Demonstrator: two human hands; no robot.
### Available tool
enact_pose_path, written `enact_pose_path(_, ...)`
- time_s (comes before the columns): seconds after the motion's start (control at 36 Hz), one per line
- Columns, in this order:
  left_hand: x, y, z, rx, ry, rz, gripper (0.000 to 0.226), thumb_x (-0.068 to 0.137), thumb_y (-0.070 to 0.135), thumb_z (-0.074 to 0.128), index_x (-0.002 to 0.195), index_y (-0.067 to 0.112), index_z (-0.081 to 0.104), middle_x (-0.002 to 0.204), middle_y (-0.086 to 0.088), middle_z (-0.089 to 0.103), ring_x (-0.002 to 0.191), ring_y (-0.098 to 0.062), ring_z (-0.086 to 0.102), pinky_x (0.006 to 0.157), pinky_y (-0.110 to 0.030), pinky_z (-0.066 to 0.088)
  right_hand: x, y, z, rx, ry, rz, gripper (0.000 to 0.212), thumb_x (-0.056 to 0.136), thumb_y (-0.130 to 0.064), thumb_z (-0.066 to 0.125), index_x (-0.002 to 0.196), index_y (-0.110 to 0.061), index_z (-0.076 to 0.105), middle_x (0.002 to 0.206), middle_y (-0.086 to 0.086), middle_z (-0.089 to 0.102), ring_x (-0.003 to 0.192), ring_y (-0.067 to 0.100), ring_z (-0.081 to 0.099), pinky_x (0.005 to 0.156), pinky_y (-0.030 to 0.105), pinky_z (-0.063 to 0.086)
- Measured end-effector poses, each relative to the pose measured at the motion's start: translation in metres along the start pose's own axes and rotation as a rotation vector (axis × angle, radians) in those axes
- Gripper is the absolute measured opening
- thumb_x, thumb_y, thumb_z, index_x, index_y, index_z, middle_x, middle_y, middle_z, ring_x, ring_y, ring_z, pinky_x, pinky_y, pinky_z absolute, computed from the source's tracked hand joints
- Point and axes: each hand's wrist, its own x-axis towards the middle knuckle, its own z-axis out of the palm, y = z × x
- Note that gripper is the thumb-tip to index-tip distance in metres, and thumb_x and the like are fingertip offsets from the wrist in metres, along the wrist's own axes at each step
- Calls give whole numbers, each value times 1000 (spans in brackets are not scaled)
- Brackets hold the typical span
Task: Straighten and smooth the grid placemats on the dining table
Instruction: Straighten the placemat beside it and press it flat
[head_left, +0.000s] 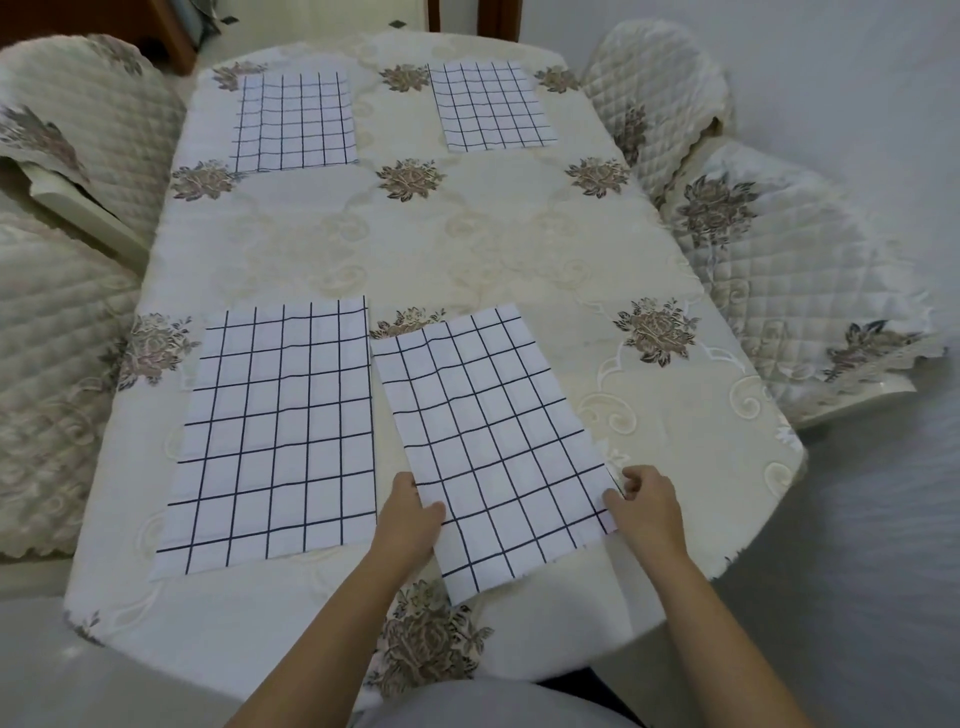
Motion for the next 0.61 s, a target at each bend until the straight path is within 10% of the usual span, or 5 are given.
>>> enact_pose_path(0.11,-4,11,10,56,-25,9,52,95,4,37,143,16,20,82,9,42,68,-7,44,59,-20,37,11,-14,-4,-168,-174,55,42,83,-24,65,113,-1,47,105,11,50,84,21,47,65,28,36)
enact_pose_path(0.22,-10,26,12,13,-69,-2,59,96,-1,33,149,17,10,154,-7,21,140,-25,25,110,-32,25,23,-17,-8,-233,-212,100,44,80,-32,68,107,-5,46,102,11,51,88,25,52,62,28,40)
enact_pose_path(0.61,18,82,67,-85,-148,40,62,90,-11,31,146,16,25,143,2,35,137,-18,28,105,-27,28,67,2,-63,-158,-116,80,47,86,-32,62,119,-3,47,121,15,47,107,29,52,84,34,43)
